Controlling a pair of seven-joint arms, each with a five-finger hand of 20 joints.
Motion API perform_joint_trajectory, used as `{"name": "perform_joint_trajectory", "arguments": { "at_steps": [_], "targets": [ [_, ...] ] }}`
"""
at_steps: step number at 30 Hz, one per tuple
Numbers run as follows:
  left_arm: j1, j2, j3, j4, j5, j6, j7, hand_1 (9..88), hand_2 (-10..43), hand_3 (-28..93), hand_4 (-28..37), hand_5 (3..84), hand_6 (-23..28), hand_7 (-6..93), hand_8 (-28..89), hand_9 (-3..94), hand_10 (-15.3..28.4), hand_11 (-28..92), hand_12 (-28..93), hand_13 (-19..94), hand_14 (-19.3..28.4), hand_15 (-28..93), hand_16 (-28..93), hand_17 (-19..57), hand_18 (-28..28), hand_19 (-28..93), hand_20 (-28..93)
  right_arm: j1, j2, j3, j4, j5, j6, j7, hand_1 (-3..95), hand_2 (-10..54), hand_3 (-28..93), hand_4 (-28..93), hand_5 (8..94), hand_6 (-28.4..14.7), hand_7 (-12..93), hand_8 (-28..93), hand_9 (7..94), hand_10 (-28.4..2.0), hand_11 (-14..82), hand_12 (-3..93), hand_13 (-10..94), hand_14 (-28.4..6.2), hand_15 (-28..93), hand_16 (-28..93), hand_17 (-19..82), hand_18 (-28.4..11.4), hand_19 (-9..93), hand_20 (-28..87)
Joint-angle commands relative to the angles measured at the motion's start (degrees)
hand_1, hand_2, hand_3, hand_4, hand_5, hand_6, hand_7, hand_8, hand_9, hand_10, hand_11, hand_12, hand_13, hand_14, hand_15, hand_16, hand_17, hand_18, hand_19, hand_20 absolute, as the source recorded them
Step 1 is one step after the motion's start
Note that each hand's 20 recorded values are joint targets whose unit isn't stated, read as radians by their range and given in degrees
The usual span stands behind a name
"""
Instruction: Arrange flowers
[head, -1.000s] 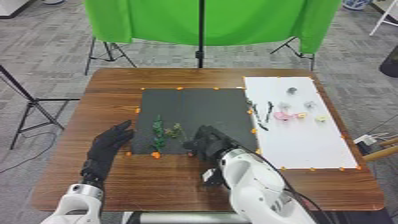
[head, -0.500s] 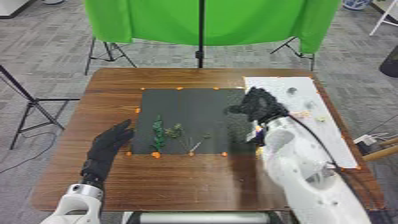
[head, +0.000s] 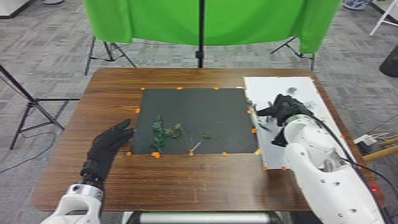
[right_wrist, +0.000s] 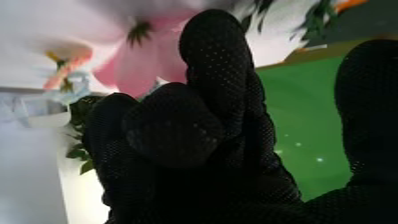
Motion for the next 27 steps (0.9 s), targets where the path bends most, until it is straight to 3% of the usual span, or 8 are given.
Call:
{"name": "perform_joint_trajectory", "arguments": {
  "at_steps": [1, 6, 11, 14, 17, 18, 27],
  "targets": [
    [0.4, -0.44, -0.07, 0.04, 0.39, -0.49, -0.69, 19.2, 0.6, 65, -27.9, 42.0, 3.1, 5.2, -5, 42.0, 12.3, 13, 14, 32, 13.8, 9, 3, 3.5, 10.4, 1, 16, 1.4, -1.4, -3.3, 1.6, -1.3, -0.7, -0.2, 25.3, -6.5, 58, -11, 75.8, -4.7, 14, -7, 88.2, -13.9, 39.5, 27.3, 92, -4.3, 59, 32, 67, -11.1, 93, 56],
    [0.3, -0.43, -0.11, -0.01, 0.41, -0.53, -0.7, 19.1, 0.5, 65, -27.9, 42.0, 3.3, 5.1, -5, 42.0, 12.4, 13, 14, 32, 13.9, 9, 3, 3.5, 10.4, 1, 16, 2.7, -1.6, -7.4, 5.0, -11.9, -1.3, -4.0, 23.6, -9.5, 54, -15, 78.3, -5.8, 14, -6, 89.1, -13.9, 38.6, 27.0, 93, -3.7, 58, 32, 69, -9.8, 93, 53],
    [0.1, -0.55, -0.09, 0.07, 0.42, -0.63, -0.94, 19.1, 0.5, 65, -27.9, 42.1, 3.3, 5.0, -5, 42.0, 12.4, 12, 14, 31, 14.0, 9, 3, 3.4, 10.4, 1, 16, 3.1, -2.9, -9.1, 9.5, -18.1, -2.7, -6.3, 31.8, -9.5, 52, -16, 80.3, -5.2, 17, -6, 90.0, -13.0, 39.1, 27.0, 94, -2.8, 59, 31, 71, -8.7, 93, 53],
    [0.1, -0.63, -0.13, 0.06, 0.44, -0.89, -1.1, 19.2, 0.5, 66, -27.8, 42.1, 3.3, 5.0, -5, 42.0, 12.4, 12, 14, 31, 13.9, 9, 3, 3.4, 10.3, 1, 16, 2.3, -3.9, -8.7, 11.6, -18.4, -1.4, -5.1, 41.6, -9.5, 55, -15, 80.7, -4.2, 20, -5, 90.0, -12.2, 40.3, 27.3, 94, -2.1, 60, 30, 71, -8.4, 93, 54],
    [0.3, -0.61, -0.28, 0.02, 0.34, -0.66, -1.08, 19.2, 0.5, 65, -27.8, 42.1, 3.3, 5.1, -5, 41.9, 12.4, 12, 14, 31, 13.9, 9, 3, 3.4, 10.3, 1, 16, 1.5, -4.6, -7.3, 12.5, -14.6, -0.1, -3.4, 56.3, -9.5, 44, -3, 82.2, -4.0, 20, 18, 90.7, -11.3, 41.7, 27.1, 94, -1.7, 62, 29, 72, -8.2, 93, 55],
    [0.4, -0.58, -0.38, -0.04, 0.28, -0.59, -1.1, 19.3, 0.5, 65, -27.8, 42.1, 3.3, 5.1, -5, 41.9, 12.4, 12, 14, 32, 13.9, 9, 3, 3.4, 10.4, 1, 16, 1.3, -4.8, -6.6, 12.5, -12.7, -0.2, -2.8, 58.0, -9.5, 47, -3, 82.9, -3.4, 22, 21, 91.2, -10.9, 42.2, 27.1, 94, -1.7, 63, 28, 73, -8.3, 93, 56],
    [0.5, -0.79, -0.32, -0.04, 0.1, -0.94, -1.2, 19.5, 0.3, 66, -27.6, 42.1, 3.2, 5.6, -5, 41.9, 12.4, 13, 14, 32, 13.9, 9, 3, 3.5, 10.4, 1, 16, -0.1, -3.2, -3.2, 11.2, -7.2, 8.0, -3.0, 56.7, -9.5, 56, 0, 82.1, -2.8, 27, 26, 90.6, -9.7, 47.0, 28.1, 94, -1.2, 67, 29, 73, -9.2, 93, 61]
  ]
}}
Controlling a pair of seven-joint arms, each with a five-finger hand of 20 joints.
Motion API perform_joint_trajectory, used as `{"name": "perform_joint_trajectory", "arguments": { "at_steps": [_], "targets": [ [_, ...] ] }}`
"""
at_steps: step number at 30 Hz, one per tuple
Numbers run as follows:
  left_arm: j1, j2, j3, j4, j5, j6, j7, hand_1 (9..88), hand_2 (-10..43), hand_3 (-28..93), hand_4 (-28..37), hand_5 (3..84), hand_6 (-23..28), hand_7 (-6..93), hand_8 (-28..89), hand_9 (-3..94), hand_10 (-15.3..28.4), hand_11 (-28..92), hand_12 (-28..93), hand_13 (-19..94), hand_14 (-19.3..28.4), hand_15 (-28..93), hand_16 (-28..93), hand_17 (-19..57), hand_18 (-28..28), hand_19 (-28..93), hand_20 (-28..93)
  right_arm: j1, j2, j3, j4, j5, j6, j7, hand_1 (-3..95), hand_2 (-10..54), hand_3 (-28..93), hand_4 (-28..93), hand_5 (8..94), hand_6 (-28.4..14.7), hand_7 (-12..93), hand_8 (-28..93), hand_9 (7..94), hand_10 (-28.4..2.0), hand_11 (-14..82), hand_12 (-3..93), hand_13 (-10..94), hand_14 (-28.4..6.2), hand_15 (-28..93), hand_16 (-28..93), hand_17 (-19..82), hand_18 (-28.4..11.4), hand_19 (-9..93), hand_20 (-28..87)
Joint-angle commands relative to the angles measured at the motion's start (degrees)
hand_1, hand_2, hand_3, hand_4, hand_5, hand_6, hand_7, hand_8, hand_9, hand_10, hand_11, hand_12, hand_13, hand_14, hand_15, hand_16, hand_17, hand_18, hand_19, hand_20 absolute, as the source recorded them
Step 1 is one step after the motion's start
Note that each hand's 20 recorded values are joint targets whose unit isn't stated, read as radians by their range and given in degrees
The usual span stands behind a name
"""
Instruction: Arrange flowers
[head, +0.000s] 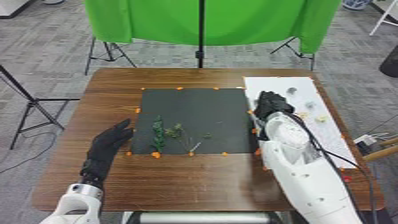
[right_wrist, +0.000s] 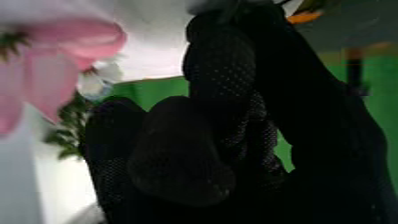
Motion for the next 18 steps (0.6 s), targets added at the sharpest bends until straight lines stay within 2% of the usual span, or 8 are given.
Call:
{"name": "perform_joint_trajectory", "arguments": {
  "at_steps": [1, 8, 13, 18],
  "targets": [
    [0.5, -0.56, 0.01, 0.0, 0.16, -0.81, -0.87, 19.5, 0.3, 66, -27.6, 42.1, 3.2, 5.7, -5, 41.9, 12.4, 13, 14, 32, 13.9, 9, 3, 3.5, 10.4, 1, 16, -5.4, 3.0, 1.4, 2.5, 1.6, 5.6, -0.3, 56.3, -9.5, 57, 1, 81.7, -2.8, 28, 27, 90.4, -9.8, 47.5, 28.0, 94, -1.1, 68, 30, 73, -9.3, 93, 62],
    [0.7, -0.35, -0.15, -0.12, 0.04, -0.87, -1.07, 19.6, 0.2, 66, -27.4, 42.0, 3.3, 5.8, -5, 41.7, 12.2, 13, 14, 32, 13.9, 9, 3, 3.5, 10.4, 1, 16, -6.0, 6.2, 1.1, -6.1, 7.8, 12.0, -0.7, 54.9, -9.5, 58, 6, 80.0, -3.0, 34, 27, 89.1, -10.0, 52.3, 27.4, 94, -0.9, 69, 31, 74, -9.6, 93, 67],
    [0.6, -0.48, 0.07, -0.07, 0.18, -1.36, -1.25, 19.7, 0.2, 66, -27.3, 42.0, 3.3, 5.9, -5, 41.7, 12.2, 13, 14, 32, 13.9, 9, 3, 3.5, 10.4, 1, 16, -8.5, 7.2, -1.1, -14.0, 11.5, 11.5, -1.4, 54.8, -9.5, 58, 6, 79.6, -3.0, 36, 26, 89.0, -9.9, 53.2, 27.0, 94, -0.9, 70, 32, 74, -9.6, 93, 68],
    [0.5, -0.41, 0.1, -0.06, 0.22, -1.61, -1.33, 19.7, 0.2, 66, -27.4, 42.1, 3.3, 6.0, -5, 41.7, 12.1, 13, 14, 32, 13.8, 9, 3, 3.5, 10.4, 1, 16, -10.8, 5.5, -4.6, -17.0, 13.0, 11.1, -2.6, 54.7, -9.5, 58, 6, 79.5, -3.1, 36, 26, 89.0, -9.8, 53.3, 26.9, 94, -0.9, 70, 32, 74, -9.6, 93, 68]
  ]
}}
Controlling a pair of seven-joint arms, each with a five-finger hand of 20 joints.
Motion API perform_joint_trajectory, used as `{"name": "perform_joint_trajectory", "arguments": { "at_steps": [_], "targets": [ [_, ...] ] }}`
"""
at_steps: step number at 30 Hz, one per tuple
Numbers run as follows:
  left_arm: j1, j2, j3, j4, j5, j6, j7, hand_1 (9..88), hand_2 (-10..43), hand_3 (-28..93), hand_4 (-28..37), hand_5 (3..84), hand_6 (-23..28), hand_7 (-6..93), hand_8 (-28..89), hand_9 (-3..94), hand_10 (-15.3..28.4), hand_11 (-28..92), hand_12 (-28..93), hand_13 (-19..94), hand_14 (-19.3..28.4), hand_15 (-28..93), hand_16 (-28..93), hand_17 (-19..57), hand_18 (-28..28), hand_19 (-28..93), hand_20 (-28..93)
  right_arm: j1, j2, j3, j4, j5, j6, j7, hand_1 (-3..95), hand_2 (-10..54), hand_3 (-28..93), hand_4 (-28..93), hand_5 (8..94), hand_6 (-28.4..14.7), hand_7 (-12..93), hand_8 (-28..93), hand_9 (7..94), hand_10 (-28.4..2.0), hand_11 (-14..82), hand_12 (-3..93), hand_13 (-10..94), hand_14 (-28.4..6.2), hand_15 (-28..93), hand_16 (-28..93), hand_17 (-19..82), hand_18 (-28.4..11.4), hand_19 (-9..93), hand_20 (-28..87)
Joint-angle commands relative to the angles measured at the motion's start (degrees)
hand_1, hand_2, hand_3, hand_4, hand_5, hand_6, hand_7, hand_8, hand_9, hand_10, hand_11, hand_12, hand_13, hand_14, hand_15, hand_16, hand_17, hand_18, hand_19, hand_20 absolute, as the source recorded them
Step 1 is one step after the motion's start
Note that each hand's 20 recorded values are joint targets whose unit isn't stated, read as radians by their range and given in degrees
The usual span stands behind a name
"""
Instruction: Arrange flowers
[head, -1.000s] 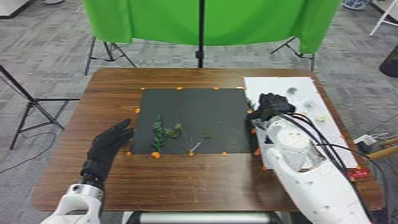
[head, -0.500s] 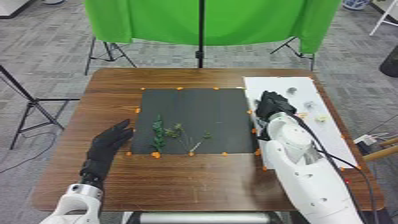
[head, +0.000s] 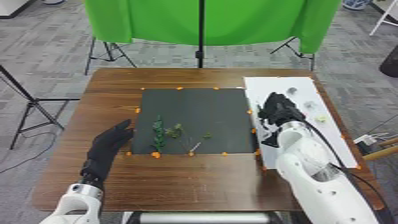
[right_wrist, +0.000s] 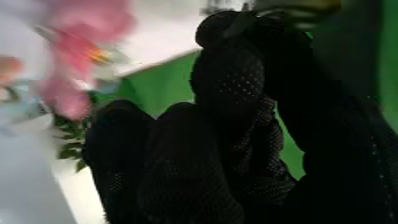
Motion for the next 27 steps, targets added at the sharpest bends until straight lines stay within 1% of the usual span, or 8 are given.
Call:
{"name": "perform_joint_trajectory", "arguments": {
  "at_steps": [1, 13, 19, 22, 24, 25, 26, 27],
  "targets": [
    [0.5, -0.32, 0.06, -0.01, 0.25, -1.25, -0.99, 19.7, 0.1, 66, -27.4, 42.1, 3.3, 6.0, -5, 41.7, 12.2, 13, 14, 32, 13.8, 9, 3, 3.5, 10.4, 1, 16, -3.0, -3.0, -5.5, -5.7, 0.8, -0.3, -2.1, 54.6, -9.5, 58, 7, 79.5, -3.1, 36, 26, 89.1, -9.8, 53.3, 26.8, 94, -0.9, 70, 32, 74, -9.6, 93, 68],
    [0.3, -0.31, 0.06, 0.13, 0.19, -1.25, -1.05, 19.6, -0.5, 66, -27.8, 41.7, 2.6, 7.0, -6, 41.9, 11.8, 13, 14, 32, 13.3, 9, 3, 3.5, 10.3, 1, 16, -6.0, -6.6, -8.4, -2.9, -3.5, -0.2, -3.7, 54.1, -9.5, 58, 7, 79.4, -3.2, 37, 25, 89.4, -9.4, 53.4, 26.5, 94, -0.6, 70, 31, 74, -9.4, 93, 68],
    [0.3, -0.57, -0.28, 0.58, 0.18, -3.04, -0.05, 19.4, -1.5, 67, -27.4, 41.7, 2.4, 7.3, -6, 41.9, 11.7, 14, 13, 32, 13.1, 9, 2, 3.5, 10.3, 1, 16, -6.7, -6.6, -7.4, -2.9, -3.1, -0.4, -4.3, 55.0, -9.5, 56, 5, 79.1, -3.2, 37, 23, 89.0, -9.4, 52.9, 27.2, 94, -0.6, 69, 32, 73, -9.2, 93, 68],
    [0.2, -0.58, -0.32, 0.64, 0.27, -2.97, -0.02, 19.5, -2.4, 67, -26.9, 41.5, 2.3, 7.3, -6, 41.6, 11.5, 13, 13, 32, 13.1, 9, 2, 3.4, 10.3, 1, 16, -6.8, -6.5, -6.9, -2.8, -3.3, -0.3, -4.4, 56.0, -9.5, 51, 1, 78.6, -2.7, 38, 22, 88.8, -9.4, 52.6, 27.6, 94, -0.8, 69, 32, 73, -9.3, 93, 68],
    [0.2, -0.53, -0.34, 0.57, 0.19, -2.89, -0.11, 19.5, -2.8, 67, -26.6, 41.3, 2.3, 7.3, -6, 41.5, 11.5, 13, 13, 32, 13.1, 9, 2, 3.4, 10.4, 1, 16, -6.8, -6.3, -6.8, -2.9, -3.4, 0.0, -4.5, 57.3, -9.5, 43, 2, 78.5, -2.6, 38, 22, 88.7, -9.4, 52.6, 27.5, 94, -1.0, 68, 33, 73, -9.4, 93, 68],
    [0.3, -0.56, -0.38, 0.56, 0.32, -2.99, -0.14, 19.4, -3.0, 67, -26.5, 41.3, 2.3, 7.3, -6, 41.5, 11.6, 13, 13, 32, 13.0, 9, 2, 3.3, 10.4, 1, 16, -6.8, -6.3, -6.7, -2.9, -3.6, 0.1, -4.6, 75.4, -9.5, -11, 38, 78.4, -2.6, 39, 22, 88.7, -9.4, 52.5, 27.4, 94, -1.1, 69, 33, 73, -9.5, 93, 68],
    [0.3, -0.61, -0.42, 0.53, 0.37, -3.06, -0.16, 19.4, -3.1, 67, -26.4, 41.3, 2.3, 7.3, -6, 41.5, 11.6, 13, 14, 32, 13.0, 9, 2, 3.3, 10.4, 1, 16, -6.7, -6.3, -6.6, -2.8, -3.7, 0.3, -4.7, 79.5, -9.5, -24, 45, 78.3, -2.6, 39, 22, 88.6, -9.5, 52.5, 27.4, 94, -1.2, 69, 33, 73, -9.4, 93, 68],
    [0.2, -0.63, -0.36, 0.59, 0.35, -3.11, -0.17, 19.4, -3.2, 67, -26.4, 41.2, 2.3, 7.2, -6, 41.5, 11.6, 13, 14, 32, 13.1, 9, 2, 3.3, 10.4, 1, 16, -6.7, -6.4, -6.4, -2.8, -3.7, 0.2, -4.6, 80.2, -9.5, -27, 46, 78.3, -2.6, 39, 22, 88.6, -9.6, 52.5, 27.3, 94, -1.2, 69, 33, 73, -9.4, 93, 68]
  ]
}}
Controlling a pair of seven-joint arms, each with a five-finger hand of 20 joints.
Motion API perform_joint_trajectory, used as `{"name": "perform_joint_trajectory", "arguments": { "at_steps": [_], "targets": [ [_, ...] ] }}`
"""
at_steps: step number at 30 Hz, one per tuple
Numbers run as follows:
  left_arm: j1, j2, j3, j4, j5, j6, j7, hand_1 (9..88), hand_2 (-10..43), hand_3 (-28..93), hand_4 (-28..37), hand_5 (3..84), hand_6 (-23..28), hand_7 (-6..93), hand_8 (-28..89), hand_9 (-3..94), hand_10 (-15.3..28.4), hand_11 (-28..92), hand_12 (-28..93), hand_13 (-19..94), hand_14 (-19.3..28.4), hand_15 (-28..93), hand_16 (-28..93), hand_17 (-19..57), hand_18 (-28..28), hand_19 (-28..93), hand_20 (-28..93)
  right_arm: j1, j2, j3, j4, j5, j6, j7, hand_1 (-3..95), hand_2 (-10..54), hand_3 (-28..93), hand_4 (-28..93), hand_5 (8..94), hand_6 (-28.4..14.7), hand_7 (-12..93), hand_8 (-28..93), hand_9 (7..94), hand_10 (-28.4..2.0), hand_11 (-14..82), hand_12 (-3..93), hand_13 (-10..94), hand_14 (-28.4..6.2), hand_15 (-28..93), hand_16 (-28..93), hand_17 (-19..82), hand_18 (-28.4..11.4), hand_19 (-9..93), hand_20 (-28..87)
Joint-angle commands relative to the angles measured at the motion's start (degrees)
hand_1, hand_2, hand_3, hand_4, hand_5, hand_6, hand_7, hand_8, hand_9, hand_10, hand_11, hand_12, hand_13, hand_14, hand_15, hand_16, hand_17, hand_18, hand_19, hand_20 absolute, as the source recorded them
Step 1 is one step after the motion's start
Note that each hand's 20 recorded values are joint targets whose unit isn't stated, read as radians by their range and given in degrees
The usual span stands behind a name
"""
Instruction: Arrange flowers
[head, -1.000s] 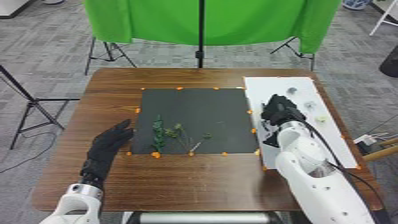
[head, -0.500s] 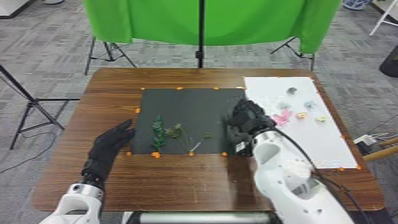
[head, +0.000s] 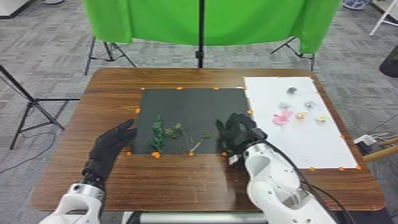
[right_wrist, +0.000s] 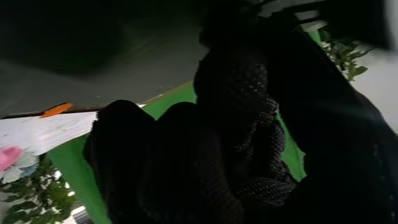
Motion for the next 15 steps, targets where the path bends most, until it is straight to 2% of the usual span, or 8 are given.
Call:
{"name": "perform_joint_trajectory", "arguments": {
  "at_steps": [1, 9, 15],
  "targets": [
    [0.4, -0.55, -0.13, 0.44, 0.33, -0.83, -0.01, 19.4, -3.3, 67, -26.4, 41.2, 2.3, 7.2, -6, 41.5, 11.6, 13, 14, 32, 13.1, 9, 2, 3.3, 10.4, 1, 16, -0.6, 0.1, 1.1, 0.3, -1.2, 0.6, -0.5, 80.2, -9.5, -28, 46, 78.3, -2.6, 39, 22, 88.7, -9.5, 52.5, 27.3, 94, -1.2, 68, 33, 73, -9.4, 93, 68],
    [0.4, -0.48, -0.18, 0.31, 0.58, -0.79, -0.37, 19.5, -3.4, 67, -26.1, 41.1, 2.4, 7.0, -6, 41.4, 11.6, 13, 14, 31, 13.3, 9, 2, 3.2, 10.5, 1, 16, -0.5, 0.7, 1.8, 0.2, -1.5, 1.9, -1.0, 78.4, -9.5, -28, 45, 78.2, -2.5, 39, 21, 88.6, -9.9, 52.6, 27.1, 94, -1.4, 68, 33, 73, -9.8, 93, 68],
    [0.6, -0.5, -0.2, 0.26, 0.49, -0.83, -0.32, 19.9, -3.2, 67, -26.2, 41.1, 2.5, 6.9, -6, 41.4, 11.7, 13, 14, 31, 13.3, 9, 2, 3.2, 10.5, 1, 16, -0.6, 1.4, 2.1, -2.5, 0.1, 2.7, -1.4, 77.7, -9.5, -28, 45, 77.9, -2.5, 39, 21, 88.5, -10.0, 52.6, 27.1, 93, -1.5, 68, 33, 72, -10.0, 93, 68]
  ]
}}
